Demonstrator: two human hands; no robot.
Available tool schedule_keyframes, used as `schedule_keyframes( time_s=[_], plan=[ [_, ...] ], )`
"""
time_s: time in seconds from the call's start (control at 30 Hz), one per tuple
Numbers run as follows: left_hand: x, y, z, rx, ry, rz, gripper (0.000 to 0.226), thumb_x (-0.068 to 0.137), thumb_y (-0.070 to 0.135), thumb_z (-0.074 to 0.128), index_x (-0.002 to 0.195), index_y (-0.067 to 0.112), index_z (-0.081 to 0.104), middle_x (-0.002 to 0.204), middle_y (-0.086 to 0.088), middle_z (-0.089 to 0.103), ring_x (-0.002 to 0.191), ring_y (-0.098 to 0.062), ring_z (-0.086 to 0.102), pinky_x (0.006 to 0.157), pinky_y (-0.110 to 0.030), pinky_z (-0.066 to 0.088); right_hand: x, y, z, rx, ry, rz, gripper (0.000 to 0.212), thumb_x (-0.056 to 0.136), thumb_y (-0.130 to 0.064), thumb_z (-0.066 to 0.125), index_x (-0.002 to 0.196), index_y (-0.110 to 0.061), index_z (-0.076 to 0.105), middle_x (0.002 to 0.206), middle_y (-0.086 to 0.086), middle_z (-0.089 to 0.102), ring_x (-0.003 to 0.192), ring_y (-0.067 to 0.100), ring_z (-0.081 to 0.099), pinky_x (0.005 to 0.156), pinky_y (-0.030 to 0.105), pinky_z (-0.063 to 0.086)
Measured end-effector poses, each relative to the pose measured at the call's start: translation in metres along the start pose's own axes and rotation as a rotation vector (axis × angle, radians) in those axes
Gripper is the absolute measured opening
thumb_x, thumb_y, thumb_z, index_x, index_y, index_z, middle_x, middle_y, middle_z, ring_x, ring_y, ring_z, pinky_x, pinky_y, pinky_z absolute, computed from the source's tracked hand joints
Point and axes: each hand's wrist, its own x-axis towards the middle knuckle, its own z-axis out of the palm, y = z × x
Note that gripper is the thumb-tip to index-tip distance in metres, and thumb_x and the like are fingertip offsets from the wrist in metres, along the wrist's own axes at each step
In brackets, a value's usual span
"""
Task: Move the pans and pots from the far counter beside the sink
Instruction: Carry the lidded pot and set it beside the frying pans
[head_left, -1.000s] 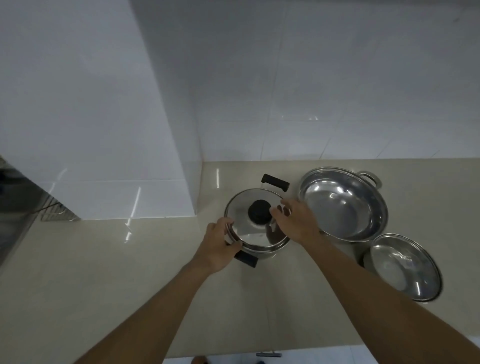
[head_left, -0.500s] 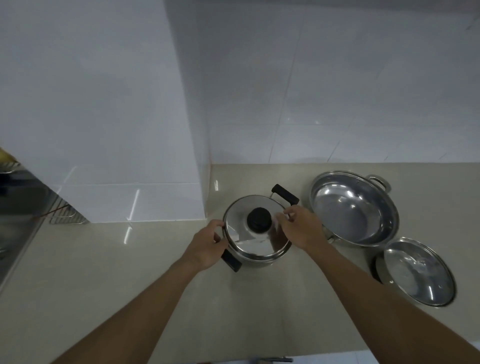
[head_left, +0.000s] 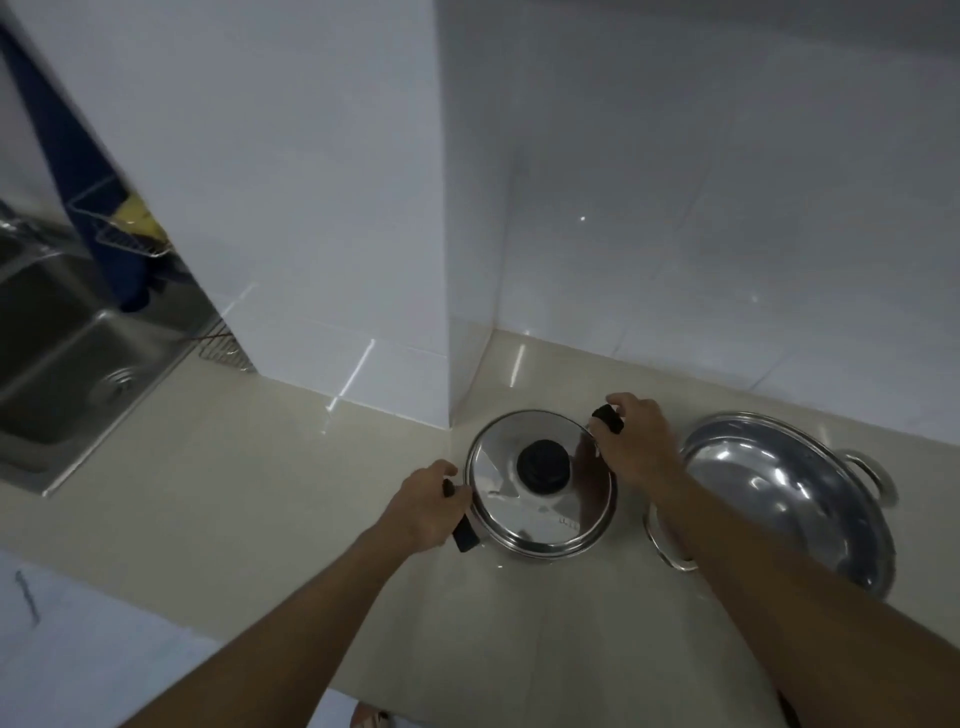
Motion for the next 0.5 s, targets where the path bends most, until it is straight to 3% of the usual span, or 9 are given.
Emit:
schedule_keyframes(
  time_s=[0.07, 0.2, 0.37, 0.5],
  plan=[
    [-0.007, 0.004, 0.006, -0.085, 0.013, -0.055, 0.034, 0.094, 0.032, 0.057, 0.124, 0.017, 0.051, 0.104, -0.004, 0.059, 0.086, -0.026, 0.067, 0.057, -0.035, 0.061, 0.006, 0.002, 0.005, 0.005, -0.059, -0.005, 0.045, 0.092, -0.036, 0.061, 0.134, -0.02, 0.052, 0.129, 0.011, 0.056, 0.118, 0.03, 0.054, 0.098, 0.037, 0.041],
    [-0.015, 0.011, 0.008, -0.053, 0.066, -0.065, 0.015, 0.098, 0.025, 0.05, 0.108, 0.015, 0.056, 0.101, -0.011, 0.064, 0.09, -0.03, 0.068, 0.067, -0.041, 0.063, 0.009, 0.002, 0.014, 0.021, -0.093, -0.006, 0.038, 0.092, -0.037, 0.058, 0.128, -0.025, 0.054, 0.123, 0.006, 0.062, 0.112, 0.028, 0.058, 0.088, 0.033, 0.042],
    [-0.02, 0.007, 0.0, -0.026, 0.156, -0.069, 0.01, 0.096, 0.02, 0.048, 0.098, 0.015, 0.057, 0.086, -0.006, 0.062, 0.069, -0.019, 0.06, 0.047, -0.022, 0.049, -0.002, 0.0, 0.023, 0.072, -0.056, -0.009, 0.026, 0.09, -0.032, 0.061, 0.115, -0.024, 0.061, 0.111, 0.0, 0.068, 0.101, 0.022, 0.062, 0.082, 0.028, 0.043],
    [-0.025, -0.009, -0.014, -0.005, 0.221, -0.072, 0.008, 0.096, 0.021, 0.051, 0.095, 0.017, 0.058, 0.084, -0.001, 0.06, 0.077, -0.02, 0.057, 0.064, -0.026, 0.045, -0.014, -0.008, 0.034, 0.127, -0.051, -0.029, 0.017, 0.088, -0.026, 0.065, 0.105, -0.024, 0.066, 0.104, -0.004, 0.069, 0.096, 0.019, 0.062, 0.079, 0.023, 0.04]
  ],
)
